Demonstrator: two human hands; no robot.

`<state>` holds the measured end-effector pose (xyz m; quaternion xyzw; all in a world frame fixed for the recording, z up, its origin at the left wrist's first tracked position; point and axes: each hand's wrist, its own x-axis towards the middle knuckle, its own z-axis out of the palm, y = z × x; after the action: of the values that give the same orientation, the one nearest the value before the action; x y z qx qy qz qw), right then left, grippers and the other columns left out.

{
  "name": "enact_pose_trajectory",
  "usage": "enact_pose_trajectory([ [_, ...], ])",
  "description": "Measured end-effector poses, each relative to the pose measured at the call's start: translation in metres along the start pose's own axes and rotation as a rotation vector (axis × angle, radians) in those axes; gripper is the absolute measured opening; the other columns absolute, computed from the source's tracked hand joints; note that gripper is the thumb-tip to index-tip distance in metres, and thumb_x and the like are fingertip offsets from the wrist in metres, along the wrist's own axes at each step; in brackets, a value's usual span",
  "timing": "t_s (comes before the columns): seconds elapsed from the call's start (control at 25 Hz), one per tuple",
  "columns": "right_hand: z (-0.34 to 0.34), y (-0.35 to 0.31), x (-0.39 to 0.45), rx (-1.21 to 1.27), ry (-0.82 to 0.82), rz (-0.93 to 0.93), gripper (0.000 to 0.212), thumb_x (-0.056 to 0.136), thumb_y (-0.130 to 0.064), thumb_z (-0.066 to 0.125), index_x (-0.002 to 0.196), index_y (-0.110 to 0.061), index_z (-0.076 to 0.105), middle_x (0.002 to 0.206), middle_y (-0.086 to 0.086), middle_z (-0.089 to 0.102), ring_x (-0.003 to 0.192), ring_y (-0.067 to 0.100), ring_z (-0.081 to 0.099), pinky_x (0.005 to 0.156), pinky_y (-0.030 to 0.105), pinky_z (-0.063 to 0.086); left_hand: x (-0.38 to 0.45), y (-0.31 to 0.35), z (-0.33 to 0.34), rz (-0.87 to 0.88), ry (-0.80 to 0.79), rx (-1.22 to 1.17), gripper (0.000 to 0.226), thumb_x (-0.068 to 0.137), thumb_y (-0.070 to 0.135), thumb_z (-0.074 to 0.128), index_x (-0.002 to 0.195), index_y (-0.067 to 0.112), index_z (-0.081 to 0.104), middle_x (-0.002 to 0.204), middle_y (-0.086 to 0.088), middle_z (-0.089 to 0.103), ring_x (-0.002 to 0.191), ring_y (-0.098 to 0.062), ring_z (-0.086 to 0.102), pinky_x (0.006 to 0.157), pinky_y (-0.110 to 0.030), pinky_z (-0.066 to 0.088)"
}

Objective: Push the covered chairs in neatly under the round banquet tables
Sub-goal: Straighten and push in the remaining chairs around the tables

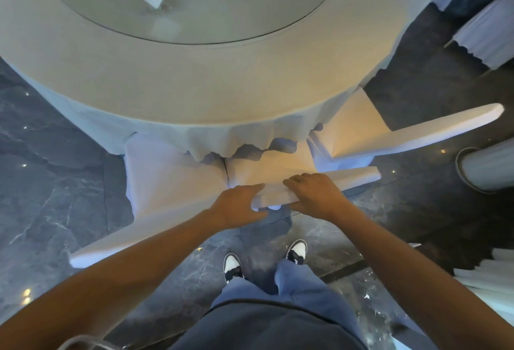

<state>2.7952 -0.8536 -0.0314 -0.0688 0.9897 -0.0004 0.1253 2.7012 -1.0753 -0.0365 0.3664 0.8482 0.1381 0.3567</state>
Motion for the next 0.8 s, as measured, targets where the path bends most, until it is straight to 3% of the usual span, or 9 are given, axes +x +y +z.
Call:
enact_pose_trajectory([
  [0.2, -0.003, 0.095, -0.037, 0.086, -0.055, 0.051, 0.047, 0.077, -0.048, 0.068, 0.112, -0.017, 0.06, 0.098, 0.002, 0.065, 0.084, 0.028, 0.061, 0.067, 0.036, 0.044, 0.061, 0.094, 0.003, 0.179, 0.017, -0.029, 0.066, 0.087, 0.043, 0.067, 0.146, 0.025, 0.044, 0.143, -0.002, 0.052, 0.126, -0.024, 0.05, 0.097, -0.033, 0.039],
  [0.32, 0.012, 0.176, -0.058, 0.049, -0.132, 0.101, 0.061, 0.078, -0.049, 0.07, 0.128, -0.018, 0.055, 0.12, 0.005, 0.063, 0.105, 0.03, 0.059, 0.089, 0.041, 0.043, 0.103, 0.15, 0.015, 0.199, 0.001, -0.015, 0.048, 0.085, 0.033, 0.066, 0.13, 0.023, 0.057, 0.121, -0.002, 0.064, 0.108, -0.027, 0.06, 0.078, -0.031, 0.041],
  [0.4, 0.024, 0.235, -0.071, -0.015, -0.202, 0.131, 0.07, 0.081, -0.053, 0.067, 0.14, -0.021, 0.044, 0.14, 0.006, 0.051, 0.124, 0.029, 0.049, 0.107, 0.044, 0.03, 0.134, 0.184, 0.024, 0.183, -0.017, 0.037, 0.034, 0.084, 0.033, 0.065, 0.115, 0.02, 0.06, 0.106, -0.002, 0.066, 0.094, -0.025, 0.062, 0.07, -0.029, 0.037],
  [0.48, 0.033, 0.296, -0.081, -0.101, -0.275, 0.17, 0.074, 0.084, -0.052, 0.064, 0.146, -0.023, 0.035, 0.151, 0.008, 0.038, 0.135, 0.026, 0.039, 0.115, 0.048, 0.017, 0.164, 0.214, 0.032, 0.135, -0.023, 0.092, 0.027, 0.085, 0.035, 0.065, 0.107, 0.021, 0.059, 0.098, 0.0, 0.065, 0.09, -0.024, 0.063, 0.065, -0.027, 0.037],
  [0.64, 0.032, 0.39, -0.102, -0.282, -0.316, 0.208, 0.065, 0.087, -0.038, 0.061, 0.144, -0.023, 0.033, 0.142, 0.007, 0.044, 0.13, 0.026, 0.043, 0.114, 0.051, 0.018, 0.201, 0.253, 0.049, -0.051, -0.001, 0.227, 0.043, 0.087, 0.043, 0.064, 0.122, 0.019, 0.059, 0.115, -0.003, 0.065, 0.098, -0.026, 0.063, 0.075, -0.03, 0.042],
  [0.72, 0.029, 0.42, -0.107, -0.321, -0.289, 0.175, 0.061, 0.086, -0.036, 0.062, 0.14, -0.024, 0.037, 0.132, 0.003, 0.051, 0.123, 0.025, 0.049, 0.11, 0.045, 0.027, 0.208, 0.264, 0.059, -0.155, 0.075, 0.263, 0.045, 0.089, 0.049, 0.061, 0.124, 0.02, 0.061, 0.117, -0.001, 0.066, 0.098, -0.024, 0.063, 0.081, -0.03, 0.044],
  [0.8, 0.022, 0.437, -0.104, -0.303, -0.28, 0.19, 0.051, 0.084, -0.032, 0.061, 0.131, -0.024, 0.043, 0.119, 0.0, 0.056, 0.112, 0.025, 0.055, 0.095, 0.038, 0.04, 0.211, 0.269, 0.065, -0.24, 0.15, 0.277, 0.046, 0.089, 0.054, 0.06, 0.122, 0.022, 0.064, 0.114, 0.0, 0.068, 0.094, -0.022, 0.065, 0.08, -0.03, 0.045],
])
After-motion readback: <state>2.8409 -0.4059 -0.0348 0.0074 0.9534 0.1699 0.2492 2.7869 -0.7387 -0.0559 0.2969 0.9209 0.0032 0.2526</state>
